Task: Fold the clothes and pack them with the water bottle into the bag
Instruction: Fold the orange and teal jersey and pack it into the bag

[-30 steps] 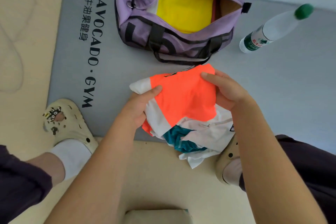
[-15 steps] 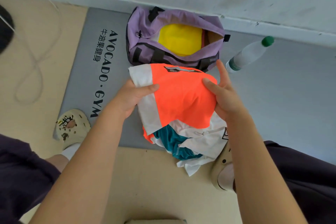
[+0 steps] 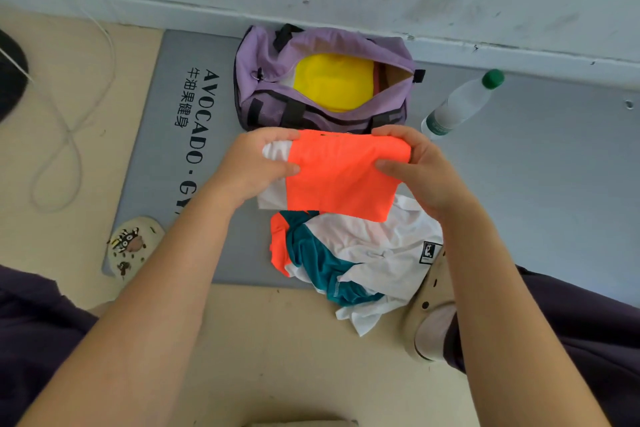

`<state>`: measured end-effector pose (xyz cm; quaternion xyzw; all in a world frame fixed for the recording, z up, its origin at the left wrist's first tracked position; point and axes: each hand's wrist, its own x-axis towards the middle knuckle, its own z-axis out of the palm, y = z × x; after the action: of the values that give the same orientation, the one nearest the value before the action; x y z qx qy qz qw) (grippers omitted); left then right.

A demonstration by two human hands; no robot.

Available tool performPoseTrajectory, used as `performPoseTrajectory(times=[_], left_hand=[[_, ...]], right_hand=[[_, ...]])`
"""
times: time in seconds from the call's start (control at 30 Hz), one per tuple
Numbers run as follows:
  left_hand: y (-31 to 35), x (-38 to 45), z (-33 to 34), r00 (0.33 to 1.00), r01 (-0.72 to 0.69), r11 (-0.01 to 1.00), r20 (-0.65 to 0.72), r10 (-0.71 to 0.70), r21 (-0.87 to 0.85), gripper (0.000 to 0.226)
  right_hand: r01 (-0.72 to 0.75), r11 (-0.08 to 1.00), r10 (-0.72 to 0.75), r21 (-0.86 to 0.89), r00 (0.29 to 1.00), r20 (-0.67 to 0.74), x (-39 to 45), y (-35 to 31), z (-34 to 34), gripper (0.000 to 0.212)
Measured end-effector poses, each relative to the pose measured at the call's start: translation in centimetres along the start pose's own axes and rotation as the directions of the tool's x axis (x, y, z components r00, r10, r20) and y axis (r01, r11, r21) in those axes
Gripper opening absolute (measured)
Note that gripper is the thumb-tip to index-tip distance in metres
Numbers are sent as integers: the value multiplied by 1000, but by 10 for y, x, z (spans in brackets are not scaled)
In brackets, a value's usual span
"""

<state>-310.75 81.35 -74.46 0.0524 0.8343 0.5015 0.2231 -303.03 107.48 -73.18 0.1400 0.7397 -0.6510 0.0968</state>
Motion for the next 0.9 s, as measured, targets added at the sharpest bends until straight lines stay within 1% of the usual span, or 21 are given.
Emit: performPoseTrajectory(times=[0.03,0.07,0.1,0.13,0.2,0.3,0.4,0.43,0.47,0.5,0.57,0.6,0.67,0.7,0.77,0.8,0.87,0.9], left_hand=[[-1,2,3,999,2,999,-53,1,53,52],[-2,4,6,995,5,995,-104,6,102,52],[-2,6,9,989,6,988,-149,17,151,51],[-3,7,12,982,3,980,-185,35,200,50],[-4,9,17,968,-10,961,-238,78,276,47],[-4,11,18,950,-23,957,-293,111,288,40],[0,10,17,928,-25,952,-346,136,305,29],[2,10,16,926,-23,948,-351,139,316,23],[3,10,14,930,-18,944,-342,136,328,18],[4,10,12,942,-5,940,-315,119,340,16],[2,9,5,975,20,931,-214,63,364,20],[1,8,0,987,11,930,-153,49,367,24],[2,2,-9,998,-38,944,-40,54,329,25],[4,-1,-14,998,-65,950,8,66,304,24],[10,-4,-22,989,-92,965,137,59,245,22],[13,-3,-26,973,-66,983,230,24,174,22],[15,-1,-32,909,39,999,416,-34,-5,20],[12,1,-33,884,87,994,466,-45,-68,19]], right_hand=[[27,989,-31,-145,999,-29,1,-1,1,46],[52,954,-70,-294,996,-54,3,-3,3,45],[68,903,-110,-423,991,-76,5,-4,7,44],[74,852,-144,-518,985,-96,6,-6,11,42],[77,781,-197,-620,972,-127,9,-11,18,39],[101,700,-272,-707,953,-133,11,-16,21,34],[51,530,-287,-847,950,-123,11,-20,21,31],[50,507,-294,-861,948,-118,11,-21,20,30],[73,522,-306,-850,946,-107,10,-21,19,30],[112,564,-320,-818,943,-91,9,-20,18,30],[192,694,-317,-694,947,-56,7,-21,13,25],[198,772,-281,-604,959,-45,6,-21,10,21],[120,911,-142,-394,990,-27,2,-23,6,13],[77,949,-86,-306,996,-14,1,-23,4,14],[33,977,-33,-211,999,2,1,-20,0,28],[16,984,-15,-180,1000,10,2,-17,0,34],[-35,993,38,-114,999,17,4,-6,1,34],[-73,994,74,-83,997,15,6,2,2,30]])
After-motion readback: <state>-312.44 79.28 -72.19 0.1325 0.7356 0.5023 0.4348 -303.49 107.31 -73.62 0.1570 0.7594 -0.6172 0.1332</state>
